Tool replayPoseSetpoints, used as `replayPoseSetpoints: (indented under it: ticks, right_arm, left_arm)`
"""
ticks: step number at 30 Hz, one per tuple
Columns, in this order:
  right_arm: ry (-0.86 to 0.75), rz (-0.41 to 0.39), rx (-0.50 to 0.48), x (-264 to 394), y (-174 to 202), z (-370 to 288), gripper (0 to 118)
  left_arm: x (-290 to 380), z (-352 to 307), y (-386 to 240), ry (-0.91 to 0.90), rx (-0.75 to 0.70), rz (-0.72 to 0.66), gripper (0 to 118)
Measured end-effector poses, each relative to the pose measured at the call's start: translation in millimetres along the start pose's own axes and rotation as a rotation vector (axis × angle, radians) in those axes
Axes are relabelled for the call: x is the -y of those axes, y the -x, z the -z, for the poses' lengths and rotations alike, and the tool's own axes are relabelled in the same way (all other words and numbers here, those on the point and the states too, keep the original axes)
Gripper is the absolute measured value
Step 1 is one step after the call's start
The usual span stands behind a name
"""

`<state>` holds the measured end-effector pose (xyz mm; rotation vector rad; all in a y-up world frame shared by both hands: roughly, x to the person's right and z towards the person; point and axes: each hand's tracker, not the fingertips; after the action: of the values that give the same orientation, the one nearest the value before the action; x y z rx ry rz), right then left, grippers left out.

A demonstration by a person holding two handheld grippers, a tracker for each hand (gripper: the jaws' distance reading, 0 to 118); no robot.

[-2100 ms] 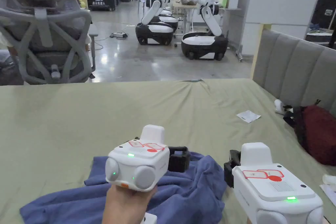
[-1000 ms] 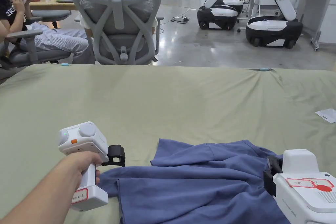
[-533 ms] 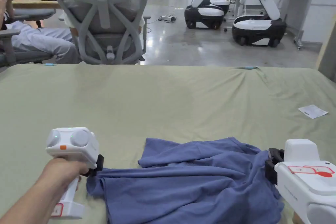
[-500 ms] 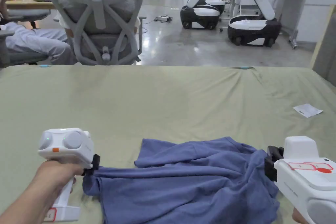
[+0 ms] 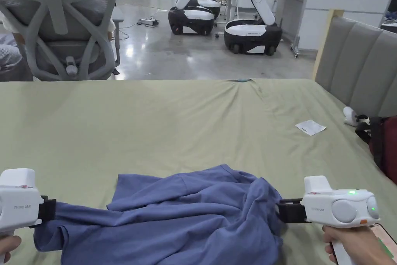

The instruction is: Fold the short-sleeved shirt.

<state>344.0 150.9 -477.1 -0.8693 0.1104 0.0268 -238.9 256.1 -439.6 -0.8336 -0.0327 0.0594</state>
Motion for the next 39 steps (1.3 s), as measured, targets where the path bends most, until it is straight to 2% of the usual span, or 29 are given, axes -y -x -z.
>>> replayPoseSetpoints:
  ticks: [1, 3, 4, 6, 7, 8, 9, 11, 12, 13, 19, 25, 26, 34, 39]
  right_arm:
    - [-0.024, -0.02, -0.003, 2, 2, 5, 118]
    - [-0.039, -0.038, -0.021, 1, 4, 14, 112]
    - [-0.005, -0.039, -0.06, 0, 5, 21, 105]
    - [0.059, -0.027, -0.118, 2, 8, 30, 75]
    - [0.075, -0.045, -0.068, 3, 10, 31, 64]
    - [0.034, -0.052, -0.056, 3, 8, 23, 37]
    - [0.007, -0.013, -0.078, 0, 4, 16, 3]
    - [-0.061, 0.029, -0.065, -5, -3, -3, 2]
    - [-0.072, 0.06, -0.105, -7, -5, -11, 2]
    - [-0.094, 0.058, -0.112, -11, -5, -23, 2]
    - [-0.215, 0.017, -0.005, -58, 10, -99, 2]
    - [-0.378, -0.085, 0.167, -112, 32, -168, 2]
    - [-0.407, -0.1, 0.198, -119, 36, -177, 2]
    - [-0.669, -0.075, 0.385, -198, 42, -247, 2]
    - [-0.742, -0.047, 0.387, -249, 43, -273, 2]
  left_arm:
    - [-1, 1, 0, 0.001, -0.002, 0.006, 0]
    - [-2, 4, 0, 0.002, -0.006, 0.01, 1]
    - [-2, 6, 0, 0.004, -0.01, 0.013, 1]
    - [-3, 12, 0, 0.007, -0.023, 0.032, 1]
    - [-1, 15, -1, 0.006, -0.031, 0.044, 1]
    - [-1, 17, -1, 0.002, -0.046, 0.059, 1]
    - [-1, 20, -1, -0.004, -0.069, 0.084, 1]
    - [1, 19, -2, -0.032, -0.074, 0.129, 0]
    - [1, 19, -2, -0.038, -0.084, 0.132, 0]
    - [-1, 19, -2, -0.046, -0.092, 0.142, 0]
    - [-34, -16, -7, -0.188, -0.209, 0.252, 0]
    - [-92, -63, -1, -0.353, -0.351, 0.337, 0]
    - [-100, -69, 0, -0.375, -0.369, 0.34, 0]
    - [-184, -111, 8, -0.552, -0.42, 0.285, 0]
    - [-240, -126, 6, -0.641, -0.411, 0.235, 0]
